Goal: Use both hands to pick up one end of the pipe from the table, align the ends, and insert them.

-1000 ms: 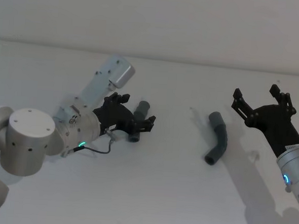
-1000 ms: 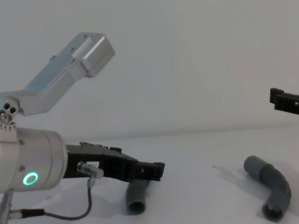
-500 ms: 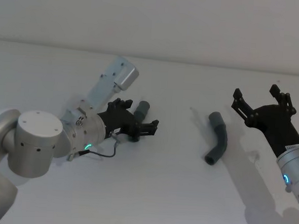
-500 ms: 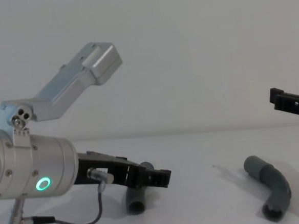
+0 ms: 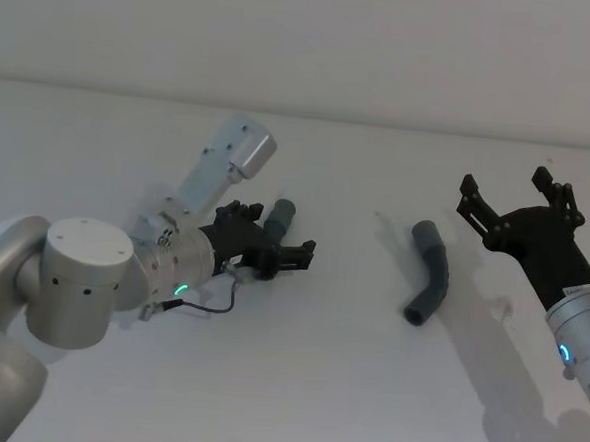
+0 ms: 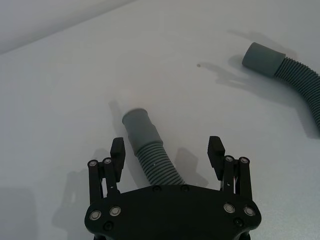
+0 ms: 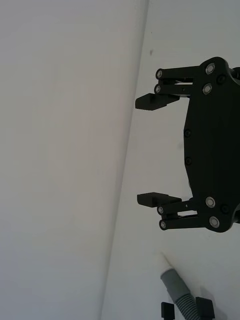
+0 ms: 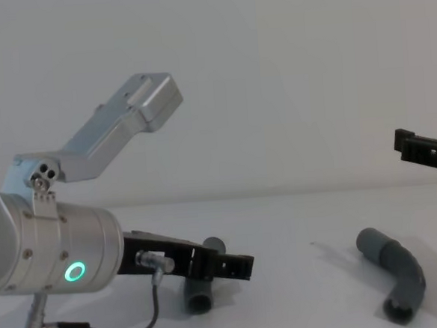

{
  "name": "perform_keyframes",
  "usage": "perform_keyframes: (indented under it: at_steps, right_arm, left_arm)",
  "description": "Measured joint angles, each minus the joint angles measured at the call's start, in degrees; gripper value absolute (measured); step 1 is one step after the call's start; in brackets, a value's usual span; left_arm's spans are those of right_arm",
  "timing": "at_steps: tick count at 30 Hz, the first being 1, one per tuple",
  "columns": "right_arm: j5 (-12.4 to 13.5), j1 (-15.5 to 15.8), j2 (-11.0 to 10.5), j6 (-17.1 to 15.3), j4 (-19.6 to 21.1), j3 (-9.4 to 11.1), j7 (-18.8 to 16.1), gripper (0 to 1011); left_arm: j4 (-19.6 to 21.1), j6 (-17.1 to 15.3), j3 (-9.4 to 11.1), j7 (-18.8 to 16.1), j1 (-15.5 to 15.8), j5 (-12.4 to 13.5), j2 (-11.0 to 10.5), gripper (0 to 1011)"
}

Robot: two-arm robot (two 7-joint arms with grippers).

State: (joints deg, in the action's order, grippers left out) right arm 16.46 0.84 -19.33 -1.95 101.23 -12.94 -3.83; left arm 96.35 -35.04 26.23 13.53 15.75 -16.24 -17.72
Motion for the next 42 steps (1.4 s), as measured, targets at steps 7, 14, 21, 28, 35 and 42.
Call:
perform_keyframes:
  at_steps: [7,14,21,28,35,42]
  right_arm:
    - [0.0,0.0,0.0,0.0,0.0,0.0,0.0,1002]
    - [0.0,0.0,0.0,0.0,0.0,0.0,0.0,1002]
    - [0.0,0.0,0.0,0.0,0.0,0.0,0.0,1002]
    - [0.0,0.0,0.0,0.0,0.0,0.0,0.0,1002]
    - [0.0,0.0,0.0,0.0,0.0,0.0,0.0,1002]
    - [0.0,0.0,0.0,0.0,0.0,0.0,0.0,1002]
  left_arm:
    - [-0.54,-1.1,-0.12,0.07,0.44,0.0,0.58,1004]
    - [-1.06,-2.24,-0.2,0.23,0.84,0.03,1.24,1004]
    - [-1.64,-3.43,-0.33,0.32,1.15,0.06,2.08,1004]
    - [-2.06,-4.04,-0.42,0.32,1.25,0.1,2.64,1004]
    - [-2.34,-4.47,-0.49,0.31,1.3,0.14,3.06,871]
    - [-2.47,-4.67,-0.55,0.29,1.34,0.19,3.26,682]
